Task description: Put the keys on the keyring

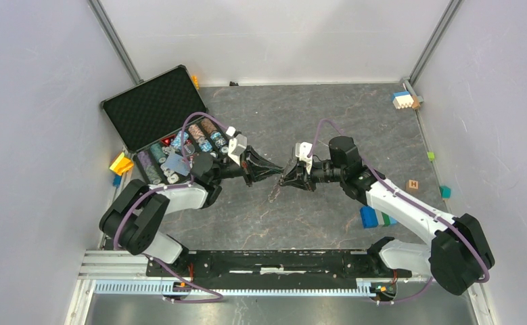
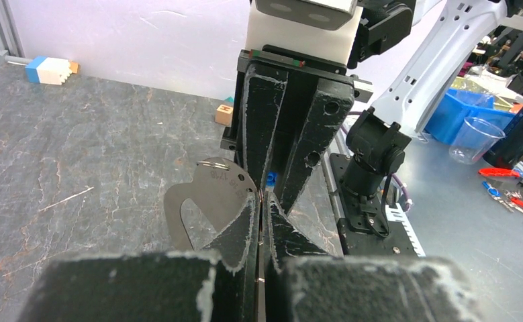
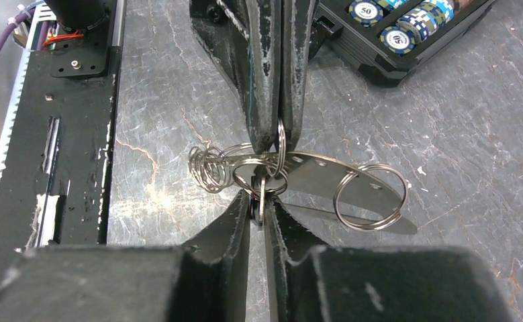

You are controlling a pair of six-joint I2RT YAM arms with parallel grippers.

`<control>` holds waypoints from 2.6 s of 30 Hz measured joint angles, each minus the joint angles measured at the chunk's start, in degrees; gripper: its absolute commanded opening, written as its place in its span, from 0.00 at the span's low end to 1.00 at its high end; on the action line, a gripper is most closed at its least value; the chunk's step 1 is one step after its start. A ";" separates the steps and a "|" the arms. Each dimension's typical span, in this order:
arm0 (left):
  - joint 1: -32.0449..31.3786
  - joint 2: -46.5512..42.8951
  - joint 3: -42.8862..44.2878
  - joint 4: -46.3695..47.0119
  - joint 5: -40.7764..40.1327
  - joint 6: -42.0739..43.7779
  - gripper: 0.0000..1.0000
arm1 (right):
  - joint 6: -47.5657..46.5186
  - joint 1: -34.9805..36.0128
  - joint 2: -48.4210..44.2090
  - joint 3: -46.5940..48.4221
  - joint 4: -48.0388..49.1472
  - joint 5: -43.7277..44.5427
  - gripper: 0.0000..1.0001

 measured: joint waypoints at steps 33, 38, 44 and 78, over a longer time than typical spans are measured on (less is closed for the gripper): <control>0.20 -0.72 -0.70 -11.06 1.11 8.92 0.02 | -8.85 0.00 -1.62 7.58 -16.57 7.45 0.00; 0.20 -0.72 -0.70 -11.06 1.99 9.40 0.02 | -8.81 0.00 -0.81 7.65 -17.55 7.80 0.00; 0.07 -0.72 -0.63 -12.07 2.71 10.75 0.02 | -8.55 0.00 -0.74 7.91 -18.01 8.00 0.00; -1.07 -4.37 1.40 -25.07 -0.74 20.46 0.37 | -12.87 0.07 0.04 13.92 -28.68 9.75 0.00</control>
